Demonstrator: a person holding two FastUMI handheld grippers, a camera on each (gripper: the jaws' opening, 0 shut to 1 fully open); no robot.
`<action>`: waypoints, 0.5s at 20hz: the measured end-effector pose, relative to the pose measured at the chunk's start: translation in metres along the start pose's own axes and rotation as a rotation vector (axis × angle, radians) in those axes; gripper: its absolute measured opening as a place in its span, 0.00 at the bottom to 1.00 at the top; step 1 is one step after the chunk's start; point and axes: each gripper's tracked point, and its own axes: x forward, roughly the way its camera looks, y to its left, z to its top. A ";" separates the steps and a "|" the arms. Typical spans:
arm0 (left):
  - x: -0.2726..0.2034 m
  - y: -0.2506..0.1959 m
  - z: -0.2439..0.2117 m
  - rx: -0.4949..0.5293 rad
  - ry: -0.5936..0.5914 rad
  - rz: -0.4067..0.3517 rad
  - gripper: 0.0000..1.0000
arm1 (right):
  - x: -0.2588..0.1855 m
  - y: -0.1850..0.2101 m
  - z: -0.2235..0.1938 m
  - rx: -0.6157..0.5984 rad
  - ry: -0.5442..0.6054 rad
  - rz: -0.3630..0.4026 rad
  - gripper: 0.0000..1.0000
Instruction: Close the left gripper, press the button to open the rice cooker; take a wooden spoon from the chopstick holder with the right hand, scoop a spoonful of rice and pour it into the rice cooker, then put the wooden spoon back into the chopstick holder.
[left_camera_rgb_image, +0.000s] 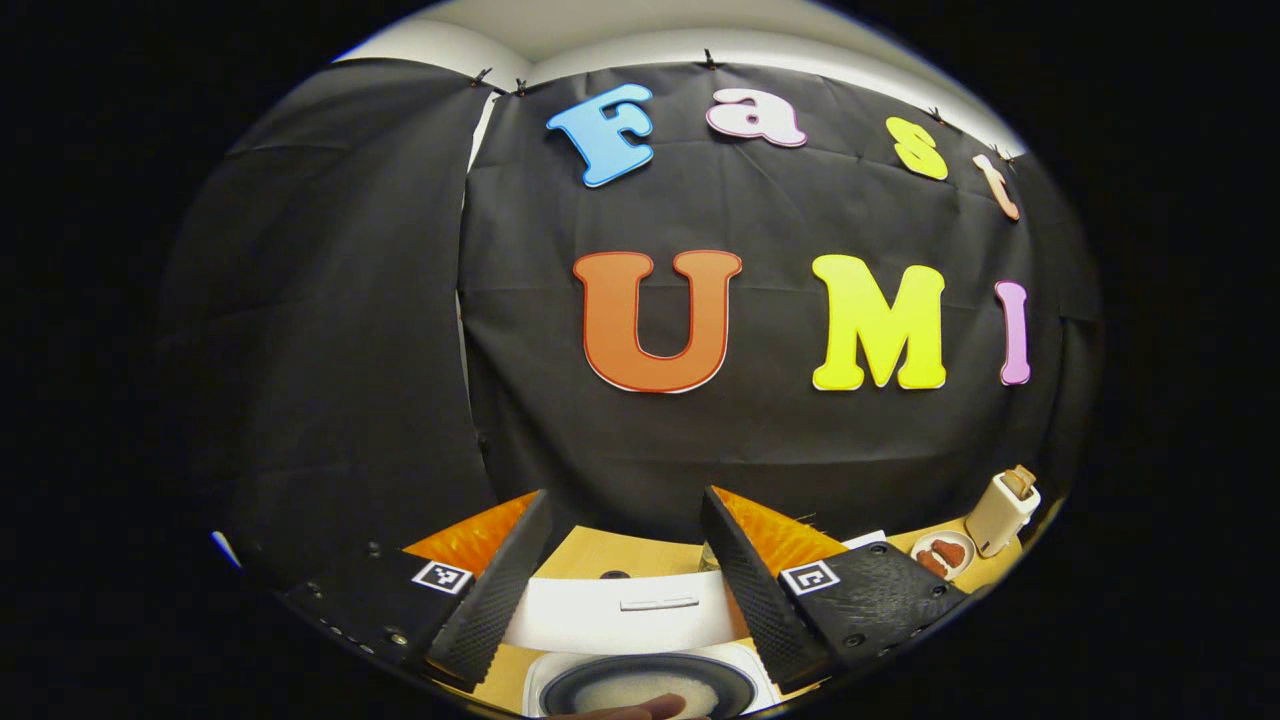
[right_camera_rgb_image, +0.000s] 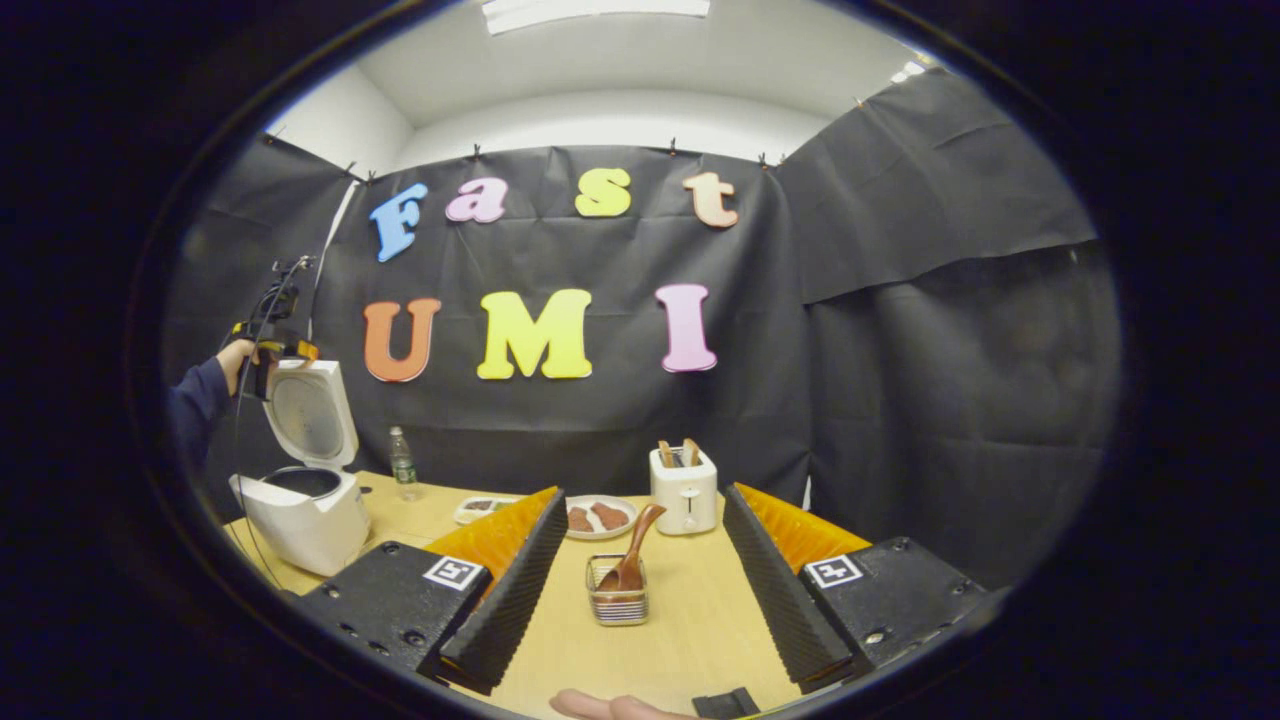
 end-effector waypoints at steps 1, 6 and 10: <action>-0.005 0.000 -0.002 -0.003 0.006 -0.002 0.96 | -0.003 0.005 -0.001 -0.003 0.002 0.011 1.00; -0.034 -0.006 -0.019 -0.006 0.036 -0.035 0.97 | -0.019 0.021 -0.003 -0.013 -0.003 0.048 1.00; -0.051 -0.010 -0.049 -0.028 0.111 -0.067 0.96 | -0.024 0.029 -0.005 -0.032 0.001 0.066 1.00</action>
